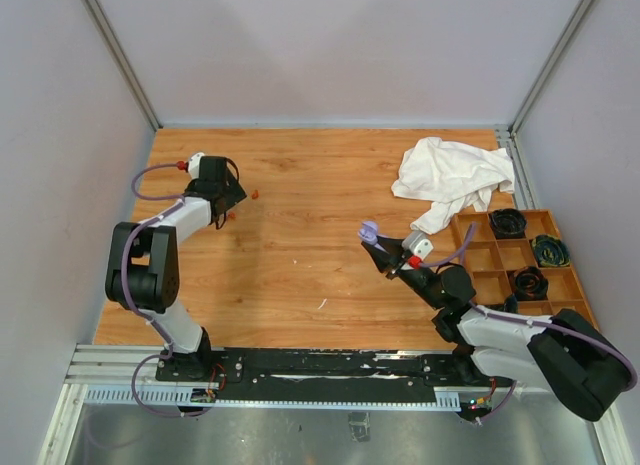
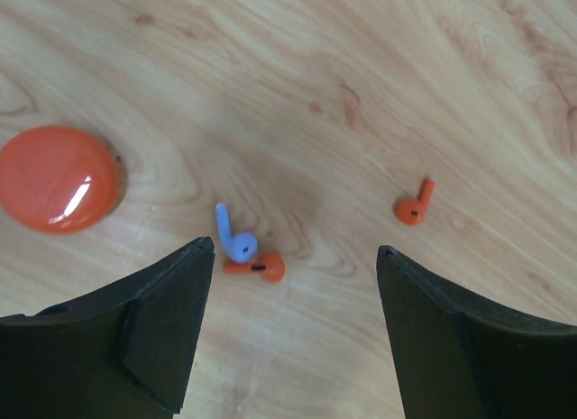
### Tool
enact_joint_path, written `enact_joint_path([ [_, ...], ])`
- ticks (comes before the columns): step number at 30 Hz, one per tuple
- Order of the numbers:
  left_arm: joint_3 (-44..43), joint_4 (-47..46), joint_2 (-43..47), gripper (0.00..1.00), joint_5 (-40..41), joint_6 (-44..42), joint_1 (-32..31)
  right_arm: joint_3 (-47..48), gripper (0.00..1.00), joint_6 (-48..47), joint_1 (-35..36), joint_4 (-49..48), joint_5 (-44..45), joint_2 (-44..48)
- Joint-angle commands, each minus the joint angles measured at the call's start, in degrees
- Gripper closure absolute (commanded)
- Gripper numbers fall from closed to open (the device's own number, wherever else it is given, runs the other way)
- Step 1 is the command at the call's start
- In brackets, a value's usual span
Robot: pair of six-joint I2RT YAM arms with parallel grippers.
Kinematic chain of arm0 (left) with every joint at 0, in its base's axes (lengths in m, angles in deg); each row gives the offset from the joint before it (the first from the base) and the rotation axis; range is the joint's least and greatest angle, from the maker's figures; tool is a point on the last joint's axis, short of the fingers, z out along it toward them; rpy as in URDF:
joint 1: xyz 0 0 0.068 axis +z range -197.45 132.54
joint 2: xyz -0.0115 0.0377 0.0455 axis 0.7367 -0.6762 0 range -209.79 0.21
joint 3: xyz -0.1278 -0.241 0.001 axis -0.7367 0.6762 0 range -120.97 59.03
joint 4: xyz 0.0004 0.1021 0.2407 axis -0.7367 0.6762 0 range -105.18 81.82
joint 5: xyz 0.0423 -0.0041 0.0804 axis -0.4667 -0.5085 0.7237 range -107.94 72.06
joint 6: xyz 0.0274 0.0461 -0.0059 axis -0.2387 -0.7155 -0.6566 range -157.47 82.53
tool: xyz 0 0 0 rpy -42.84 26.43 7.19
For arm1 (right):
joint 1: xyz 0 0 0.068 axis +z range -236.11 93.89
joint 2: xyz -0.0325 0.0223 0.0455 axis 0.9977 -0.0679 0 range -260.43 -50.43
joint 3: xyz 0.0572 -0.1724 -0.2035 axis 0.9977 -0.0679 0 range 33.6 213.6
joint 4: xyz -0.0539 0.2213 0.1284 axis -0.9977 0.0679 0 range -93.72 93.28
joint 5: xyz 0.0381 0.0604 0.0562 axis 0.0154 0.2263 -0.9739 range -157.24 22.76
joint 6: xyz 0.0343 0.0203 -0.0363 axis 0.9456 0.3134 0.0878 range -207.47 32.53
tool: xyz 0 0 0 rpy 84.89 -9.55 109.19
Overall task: Insert the wireless bluetooth earbuds into the charging case
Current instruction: Pick up the earbud from the center of the board.
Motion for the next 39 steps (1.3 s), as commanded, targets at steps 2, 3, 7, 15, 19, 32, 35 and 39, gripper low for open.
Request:
enact_joint_path([
  [2, -6.21, -1.58, -5.91, 0.24, -6.03, -1.84, 2.68, 0.55, 0.89, -0.12, 0.82, -2.56, -0.28, -0.82],
  [3, -6.98, -1.51, -6.72, 0.25, -6.30, -1.94, 2.78, 0.64, 0.89, -0.12, 0.76, -2.46, -0.27, -0.97],
  [7, -9.54, -0.54, -9.89, 0.27, -7.29, -2.39, 2.90, 0.70, 0.89, -0.12, 0.77, -2.75, -0.25, -1.55],
  [15, -6.20, 2.38, -9.75, 0.27, -5.07, -0.49, 3.15, 0.65, 0.89, -0.03, 0.76, -2.23, -0.15, -0.50],
  [19, -4.24, 2.86, -8.57, 0.28, -5.49, -0.47, 3.25, 0.65, 0.89, 0.06, 0.76, -1.82, -0.29, 0.23],
  [32, -0.71, 5.36, -3.92, 0.43, -7.40, -0.50, 3.31, 1.25, 0.89, 0.41, 0.75, -0.12, -0.33, 0.85],
  [35, -0.52, 5.96, -3.32, 0.49, -7.54, -0.75, 3.28, 1.35, 0.88, 0.41, 0.78, 0.04, -0.27, 0.86],
  [39, -0.27, 6.50, -2.54, 0.50, -7.45, -0.90, 3.28, 1.35, 0.88, 0.33, 0.75, 0.38, -0.16, 0.91],
])
